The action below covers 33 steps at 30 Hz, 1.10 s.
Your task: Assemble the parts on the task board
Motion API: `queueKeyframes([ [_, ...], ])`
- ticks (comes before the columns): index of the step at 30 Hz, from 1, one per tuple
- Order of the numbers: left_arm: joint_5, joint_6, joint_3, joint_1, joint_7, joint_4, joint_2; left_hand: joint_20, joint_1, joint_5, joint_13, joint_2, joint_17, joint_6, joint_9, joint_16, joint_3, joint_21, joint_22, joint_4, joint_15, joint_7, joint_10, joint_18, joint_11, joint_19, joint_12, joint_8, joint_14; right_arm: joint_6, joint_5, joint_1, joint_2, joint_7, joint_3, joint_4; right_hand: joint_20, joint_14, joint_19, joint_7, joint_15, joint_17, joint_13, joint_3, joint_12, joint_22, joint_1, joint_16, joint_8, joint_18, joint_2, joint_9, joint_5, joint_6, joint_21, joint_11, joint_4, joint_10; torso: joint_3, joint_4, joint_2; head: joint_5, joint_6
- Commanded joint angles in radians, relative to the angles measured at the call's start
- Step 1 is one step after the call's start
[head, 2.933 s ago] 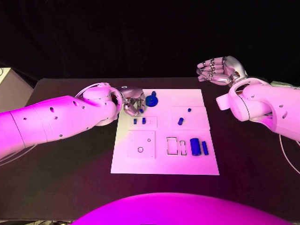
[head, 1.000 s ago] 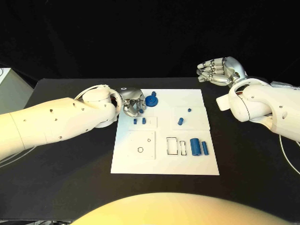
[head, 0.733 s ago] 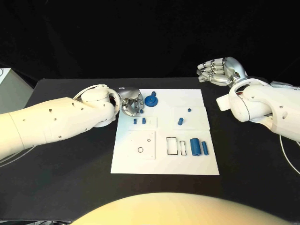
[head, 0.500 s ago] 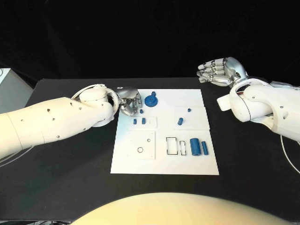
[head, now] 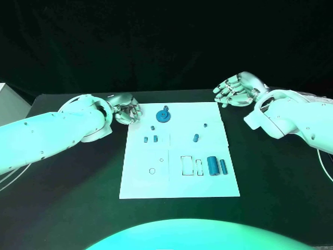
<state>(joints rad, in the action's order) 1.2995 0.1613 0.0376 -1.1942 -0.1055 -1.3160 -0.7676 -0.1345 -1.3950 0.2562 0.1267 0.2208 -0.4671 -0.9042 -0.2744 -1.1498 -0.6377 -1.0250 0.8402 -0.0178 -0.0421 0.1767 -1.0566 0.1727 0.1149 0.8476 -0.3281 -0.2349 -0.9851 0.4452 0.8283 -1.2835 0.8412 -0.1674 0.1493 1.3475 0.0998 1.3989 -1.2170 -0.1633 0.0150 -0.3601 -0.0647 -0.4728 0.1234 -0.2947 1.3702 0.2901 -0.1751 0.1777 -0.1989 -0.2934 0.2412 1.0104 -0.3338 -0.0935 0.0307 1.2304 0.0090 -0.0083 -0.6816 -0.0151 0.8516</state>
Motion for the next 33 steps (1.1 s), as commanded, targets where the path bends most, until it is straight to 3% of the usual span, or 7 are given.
queueKeyframes([
  [1,-0.515,0.042,-0.005,-0.002,0.21,0.008,-0.028,-0.008,0.002,-0.002,0.001,-0.01,0.015,0.005,0.003,0.024,0.005,0.014,-0.007,0.007,-0.007,0.009,0.021,0.01,0.007,-0.011,0.002,-0.004,0.009,-0.161,0.37,0.001,0.007,0.096,0.0,0.016,-0.02,0.066,-0.022,0.008,-0.016,-0.051,-0.003,0.017,-0.018,-0.056,0.006,0.064,0.01,0.0,0.005,0.006,-0.017,0.02,-0.078,0.012,0.005,0.03,0.001,-0.0008,-0.001,0.024,-0.017],
  [6,-0.845,-0.056,-0.009,-0.002,0.362,-0.008,-0.065,-0.018,0.02,-0.024,0.003,-0.012,0.025,0.01,0.004,0.04,0.047,0.045,-0.027,0.018,-0.014,0.012,0.038,0.01,0.011,-0.018,-0.007,-0.005,0.015,-0.203,0.576,0.003,0.015,0.16,0.0,0.039,-0.032,0.102,-0.042,0.021,-0.029,-0.177,-0.008,0.0,-0.053,-0.136,-0.018,0.237,0.025,0.002,-0.013,0.015,-0.048,0.041,-0.182,0.026,-0.011,0.065,-0.0026,0.0015,-0.002,0.051,-0.03],
  [9,-0.954,-0.103,-0.009,-0.002,0.424,-0.025,-0.082,-0.023,0.031,-0.025,0.003,-0.008,0.029,0.013,0.005,0.05,0.075,0.074,-0.046,0.027,-0.016,0.009,0.041,0.011,0.01,-0.022,-0.014,-0.006,0.026,-0.201,0.667,0.011,0.02,0.193,0.0,0.057,-0.032,0.096,-0.055,0.025,-0.031,-0.254,-0.009,-0.021,-0.059,-0.173,-0.032,0.361,0.034,0.003,-0.033,0.015,-0.054,0.042,-0.228,0.028,-0.031,0.068,-0.0048,0.0027,0.0,0.058,-0.033],
  [11,-0.999,-0.124,-0.01,-0.002,0.449,-0.035,-0.09,-0.023,0.034,-0.023,0.003,-0.008,0.03,0.014,0.005,0.052,0.084,0.084,-0.053,0.03,-0.016,0.008,0.041,0.011,0.01,-0.02,-0.017,-0.007,0.028,-0.195,0.71,0.016,0.021,0.212,0.0,0.068,-0.032,0.1,-0.086,0.026,-0.031,-0.359,-0.009,-0.034,-0.06,-0.27,-0.041,0.496,0.036,-0.009,-0.046,0.012,-0.057,0.045,-0.323,0.029,-0.047,0.064,-0.0052,0.0027,0.001,0.058,-0.035],
  [16,-1.05,-0.146,-0.01,-0.001,0.482,-0.059,-0.106,-0.023,0.03,-0.02,0.003,-0.013,0.031,0.012,0.004,0.054,0.087,0.092,-0.059,0.03,-0.016,0.009,0.04,0.012,0.009,-0.017,-0.019,-0.009,0.03,-0.181,0.784,0.028,0.014,0.254,0.001,0.088,-0.029,0.11,-0.163,0.025,-0.028,-0.613,-0.006,-0.052,-0.06,-0.556,-0.053,0.788,0.041,-0.051,-0.071,0.005,-0.062,0.038,-0.592,0.024,-0.08,0.038,-0.0031,-0.0001,0.002,0.06,-0.036],
  [19,-1.062,-0.148,-0.01,-0.001,0.492,-0.07,-0.111,-0.023,0.029,-0.02,0.003,-0.013,0.032,0.012,0.004,0.055,0.088,0.092,-0.06,0.03,-0.016,0.009,0.04,0.012,0.01,-0.017,-0.019,-0.01,0.03,-0.178,0.811,0.036,0.009,0.274,0.001,0.095,-0.027,0.112,-0.183,0.025,-0.027,-0.676,-0.006,-0.057,-0.06,-0.643,-0.053,0.863,0.042,-0.064,-0.076,0.0,-0.061,0.037,-0.672,0.023,-0.091,0.035,-0.0049,0.001,0.002,0.063,-0.037],
  [33,-1.077,-0.144,-0.01,0.0,0.504,-0.095,-0.123,-0.023,0.028,-0.019,0.003,-0.017,0.032,0.009,0.004,0.056,0.091,0.097,-0.064,0.031,-0.016,0.01,0.04,0.012,0.01,-0.014,-0.021,-0.012,0.03,-0.148,0.863,0.065,-0.034,0.326,0.005,0.095,-0.018,0.112,-0.206,0.018,-0.022,-0.76,-0.004,-0.069,-0.06,-0.765,-0.043,0.967,0.044,-0.081,-0.079,-0.008,-0.039,0.033,-0.783,0.016,-0.104,0.012,-0.0035,0.0021,-0.003,0.062,-0.036],
])
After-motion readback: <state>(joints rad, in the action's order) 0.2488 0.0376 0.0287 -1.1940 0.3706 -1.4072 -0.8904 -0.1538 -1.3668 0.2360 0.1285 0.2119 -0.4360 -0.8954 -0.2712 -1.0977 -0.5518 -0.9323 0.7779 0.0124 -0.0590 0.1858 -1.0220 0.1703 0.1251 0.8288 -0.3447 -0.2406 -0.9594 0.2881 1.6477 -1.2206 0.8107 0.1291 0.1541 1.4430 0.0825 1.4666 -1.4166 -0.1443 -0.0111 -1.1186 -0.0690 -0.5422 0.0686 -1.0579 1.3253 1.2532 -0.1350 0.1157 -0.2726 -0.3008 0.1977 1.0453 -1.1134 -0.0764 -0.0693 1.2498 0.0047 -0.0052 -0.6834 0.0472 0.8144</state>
